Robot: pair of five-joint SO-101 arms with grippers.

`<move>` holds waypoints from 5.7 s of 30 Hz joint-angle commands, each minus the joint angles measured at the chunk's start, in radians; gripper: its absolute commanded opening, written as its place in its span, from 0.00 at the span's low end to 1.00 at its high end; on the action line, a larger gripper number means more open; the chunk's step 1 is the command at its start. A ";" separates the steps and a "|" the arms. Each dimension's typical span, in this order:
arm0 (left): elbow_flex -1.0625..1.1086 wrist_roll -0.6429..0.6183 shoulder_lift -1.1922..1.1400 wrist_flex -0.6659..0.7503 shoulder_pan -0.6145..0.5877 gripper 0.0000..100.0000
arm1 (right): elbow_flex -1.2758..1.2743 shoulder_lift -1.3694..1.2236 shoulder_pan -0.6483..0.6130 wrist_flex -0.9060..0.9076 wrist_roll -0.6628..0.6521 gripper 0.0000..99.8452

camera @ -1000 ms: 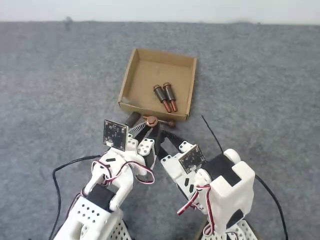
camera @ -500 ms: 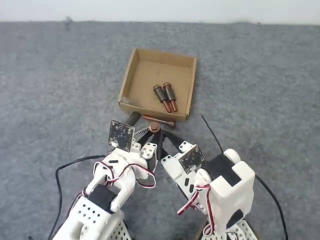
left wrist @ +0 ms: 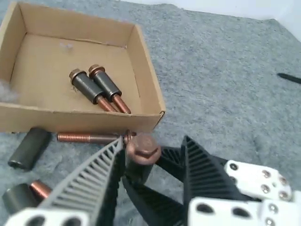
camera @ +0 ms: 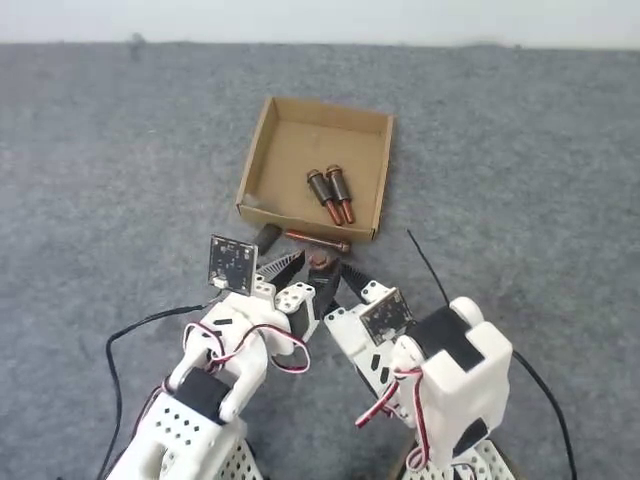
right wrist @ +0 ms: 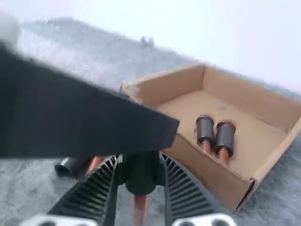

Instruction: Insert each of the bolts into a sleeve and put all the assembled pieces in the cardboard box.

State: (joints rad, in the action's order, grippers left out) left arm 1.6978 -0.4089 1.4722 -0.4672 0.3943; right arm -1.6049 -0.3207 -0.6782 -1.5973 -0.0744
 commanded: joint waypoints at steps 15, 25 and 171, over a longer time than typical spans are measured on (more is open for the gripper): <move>-0.008 -0.017 0.005 -0.002 -0.006 0.15 | -0.025 0.050 0.030 -0.027 -0.011 0.01; -0.035 -0.015 0.005 -0.002 -0.032 0.15 | -0.020 0.044 0.030 -0.027 -0.011 0.01; -0.013 0.404 0.344 -0.592 -0.568 0.01 | 0.158 0.479 0.285 0.340 -0.012 0.01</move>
State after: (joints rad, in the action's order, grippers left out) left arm 1.6947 -0.0130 1.8006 -1.0579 -0.1749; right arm -1.5512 0.0675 -0.4097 -1.4177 -0.0744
